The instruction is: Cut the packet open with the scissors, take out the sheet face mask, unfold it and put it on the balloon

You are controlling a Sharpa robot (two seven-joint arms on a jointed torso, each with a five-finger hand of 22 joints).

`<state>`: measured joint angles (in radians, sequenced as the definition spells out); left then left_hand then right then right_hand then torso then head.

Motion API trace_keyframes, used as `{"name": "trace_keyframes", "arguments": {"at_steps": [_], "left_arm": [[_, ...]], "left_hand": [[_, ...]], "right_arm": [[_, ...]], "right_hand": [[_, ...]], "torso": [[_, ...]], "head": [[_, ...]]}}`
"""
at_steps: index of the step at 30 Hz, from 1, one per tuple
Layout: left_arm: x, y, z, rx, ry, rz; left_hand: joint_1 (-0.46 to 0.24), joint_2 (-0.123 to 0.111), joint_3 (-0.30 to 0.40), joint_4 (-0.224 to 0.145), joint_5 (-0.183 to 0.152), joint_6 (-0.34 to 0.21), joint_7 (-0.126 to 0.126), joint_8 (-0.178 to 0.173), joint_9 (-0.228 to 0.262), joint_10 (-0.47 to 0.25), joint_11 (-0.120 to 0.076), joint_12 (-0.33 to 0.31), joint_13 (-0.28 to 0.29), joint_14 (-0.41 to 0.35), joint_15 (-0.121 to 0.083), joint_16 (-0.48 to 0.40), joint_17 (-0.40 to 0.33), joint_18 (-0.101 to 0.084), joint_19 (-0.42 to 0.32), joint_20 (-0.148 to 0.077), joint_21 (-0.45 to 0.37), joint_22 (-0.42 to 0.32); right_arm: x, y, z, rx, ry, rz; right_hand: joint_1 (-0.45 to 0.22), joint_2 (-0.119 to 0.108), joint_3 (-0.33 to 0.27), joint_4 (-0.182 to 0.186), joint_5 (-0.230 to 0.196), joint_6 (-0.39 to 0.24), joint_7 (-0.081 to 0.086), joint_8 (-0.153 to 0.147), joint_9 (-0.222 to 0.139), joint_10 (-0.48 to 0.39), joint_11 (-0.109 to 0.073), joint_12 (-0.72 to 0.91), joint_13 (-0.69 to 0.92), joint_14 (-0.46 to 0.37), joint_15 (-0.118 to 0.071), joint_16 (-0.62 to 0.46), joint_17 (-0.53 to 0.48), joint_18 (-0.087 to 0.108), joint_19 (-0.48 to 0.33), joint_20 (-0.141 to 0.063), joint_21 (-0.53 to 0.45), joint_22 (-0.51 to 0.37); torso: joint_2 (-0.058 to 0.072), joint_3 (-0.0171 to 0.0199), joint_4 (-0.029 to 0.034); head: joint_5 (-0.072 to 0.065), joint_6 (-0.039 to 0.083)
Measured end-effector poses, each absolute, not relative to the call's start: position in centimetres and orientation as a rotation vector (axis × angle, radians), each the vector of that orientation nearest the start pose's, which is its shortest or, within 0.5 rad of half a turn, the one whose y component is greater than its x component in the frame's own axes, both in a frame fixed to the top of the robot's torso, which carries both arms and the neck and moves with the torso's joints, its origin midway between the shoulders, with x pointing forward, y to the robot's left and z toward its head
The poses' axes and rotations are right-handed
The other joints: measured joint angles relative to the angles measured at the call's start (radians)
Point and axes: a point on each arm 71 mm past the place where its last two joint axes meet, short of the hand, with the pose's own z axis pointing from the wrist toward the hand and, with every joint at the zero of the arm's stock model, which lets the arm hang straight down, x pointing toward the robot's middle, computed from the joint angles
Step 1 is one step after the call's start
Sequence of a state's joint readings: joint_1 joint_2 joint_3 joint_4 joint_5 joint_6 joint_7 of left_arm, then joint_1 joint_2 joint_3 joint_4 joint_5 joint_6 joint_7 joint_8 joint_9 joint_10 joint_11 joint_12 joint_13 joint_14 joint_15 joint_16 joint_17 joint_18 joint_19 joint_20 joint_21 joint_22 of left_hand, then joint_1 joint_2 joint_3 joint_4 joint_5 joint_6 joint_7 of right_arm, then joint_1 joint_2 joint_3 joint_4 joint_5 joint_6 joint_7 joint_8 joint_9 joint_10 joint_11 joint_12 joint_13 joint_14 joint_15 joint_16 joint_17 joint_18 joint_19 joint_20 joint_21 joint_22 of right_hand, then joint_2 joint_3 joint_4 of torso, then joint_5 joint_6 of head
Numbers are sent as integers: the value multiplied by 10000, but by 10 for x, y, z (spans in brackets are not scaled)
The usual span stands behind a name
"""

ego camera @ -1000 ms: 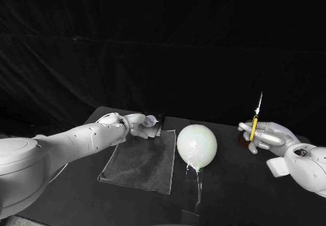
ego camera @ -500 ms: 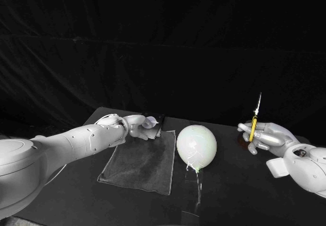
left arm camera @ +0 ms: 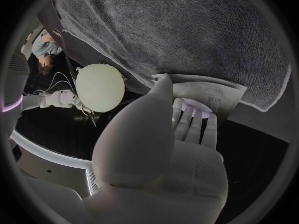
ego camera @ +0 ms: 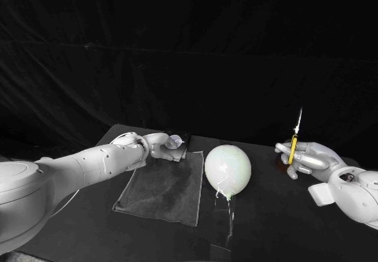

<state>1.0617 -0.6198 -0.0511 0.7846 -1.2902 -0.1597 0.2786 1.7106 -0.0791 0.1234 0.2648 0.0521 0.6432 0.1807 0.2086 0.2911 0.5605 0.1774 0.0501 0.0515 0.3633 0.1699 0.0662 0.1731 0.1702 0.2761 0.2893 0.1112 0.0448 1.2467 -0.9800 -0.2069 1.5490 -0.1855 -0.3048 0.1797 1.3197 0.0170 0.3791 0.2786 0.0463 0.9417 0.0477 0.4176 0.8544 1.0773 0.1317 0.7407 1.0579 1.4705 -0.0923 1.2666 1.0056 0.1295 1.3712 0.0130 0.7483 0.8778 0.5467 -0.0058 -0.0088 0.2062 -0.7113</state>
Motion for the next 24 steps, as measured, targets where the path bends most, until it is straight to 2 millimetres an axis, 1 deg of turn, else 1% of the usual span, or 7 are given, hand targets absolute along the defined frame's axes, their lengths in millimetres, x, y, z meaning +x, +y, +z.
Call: {"name": "trace_keyframes", "arguments": {"at_steps": [4, 7, 9, 13, 18, 20, 24], "left_arm": [[543, 306, -301, -15, 18898, -5719], [543, 306, -301, -43, 18836, -5779], [543, 306, -300, -58, 18778, -5820], [543, 306, -300, -69, 18639, -5894], [543, 306, -298, -42, 18444, -5967], [543, 306, -298, -26, 18359, -5985], [544, 305, -297, 23, 18166, -6008]], "left_hand": [[81, 82, 167, -167, 0, 475, 34, 183, 105, 233, 91, 0, 0, 125, 53, 0, 23, 0, 122, -13, 70, -2], [119, 120, 278, -222, 0, 744, 101, 260, 180, 435, 106, 1, 21, 267, 92, 25, 59, -1, 158, 21, 80, 0], [187, 187, 449, -281, 0, 993, 124, 369, 190, 808, 142, 81, 32, 510, 137, 119, 120, 1, 341, 21, 168, 12], [186, 187, 710, -401, 0, 1292, 191, 417, 185, 1292, 206, 135, 79, 765, 181, 148, 189, 1, 466, 9, 207, 55], [182, 175, 1210, -536, 0, 1910, 292, 543, 104, 2366, 257, 217, 123, 1533, 326, 353, 369, 1, 772, 22, 310, 57], [130, 76, 1525, -600, 0, 2190, 355, 604, 56, 2940, 253, 283, 138, 2038, 324, 472, 476, 1, 951, 24, 382, 61], [0, -53, 2222, -712, 0, 2599, 363, 607, -32, 3476, 214, 314, 153, 2832, 256, 614, 638, -2, 1166, 22, 413, 64]], "right_arm": [[463, -271, -225, 10667, 17267, 11819], [463, -271, -225, 10648, 17276, 11823], [463, -270, -225, 10636, 17281, 11826], [464, -270, -225, 10615, 17288, 11825], [464, -270, -225, 10596, 17293, 11826], [464, -270, -225, 10591, 17293, 11827], [464, -270, -225, 10583, 17295, 11828]], "right_hand": [[0, 0, 0, 0, 0, 0, 0, -60, -1, 0, 0, 0, 0, 0, 0, 0, 1, -9, 0, 0, 0, 0], [-1, -1, 0, 0, 0, 0, 1, -60, -2, 0, 0, 0, 0, 0, 0, 1, 1, -57, 0, 0, 0, -2], [-1, -1, 0, 0, 0, -2, 2, -60, -3, 0, 0, 0, 1, 0, 0, 1, 0, -61, 0, 0, 0, -2], [-12, -12, -26, -25, 0, 16, 23, -60, -6, 0, 0, 0, 1, 0, 1, 2, 0, -64, 0, 0, 0, -4], [-12, -13, -27, -26, 0, 25, 49, -60, -11, 0, 0, 0, 1, 1, 1, 19, -2, -67, 0, 0, 0, -8], [-12, -12, -27, -25, 0, 24, 49, -60, -11, 0, 0, 0, 1, 1, 2, 19, -3, -67, 0, 0, 0, -9], [-11, -11, -27, -26, 0, 21, 52, -60, -14, 0, 0, 0, 1, 1, 2, 19, -4, -68, 0, 0, 0, -13]], "torso": [[0, 0, 1], [0, 0, 3], [-1, 0, 3], [-1, -2, 3], [-1, -6, 3], [-1, -5, 4], [-3, -4, 4]], "head": [[-5, 8], [-6, 10], [-6, 13], [-5, 20], [-5, 17], [-5, 15], [-9, 16]]}}
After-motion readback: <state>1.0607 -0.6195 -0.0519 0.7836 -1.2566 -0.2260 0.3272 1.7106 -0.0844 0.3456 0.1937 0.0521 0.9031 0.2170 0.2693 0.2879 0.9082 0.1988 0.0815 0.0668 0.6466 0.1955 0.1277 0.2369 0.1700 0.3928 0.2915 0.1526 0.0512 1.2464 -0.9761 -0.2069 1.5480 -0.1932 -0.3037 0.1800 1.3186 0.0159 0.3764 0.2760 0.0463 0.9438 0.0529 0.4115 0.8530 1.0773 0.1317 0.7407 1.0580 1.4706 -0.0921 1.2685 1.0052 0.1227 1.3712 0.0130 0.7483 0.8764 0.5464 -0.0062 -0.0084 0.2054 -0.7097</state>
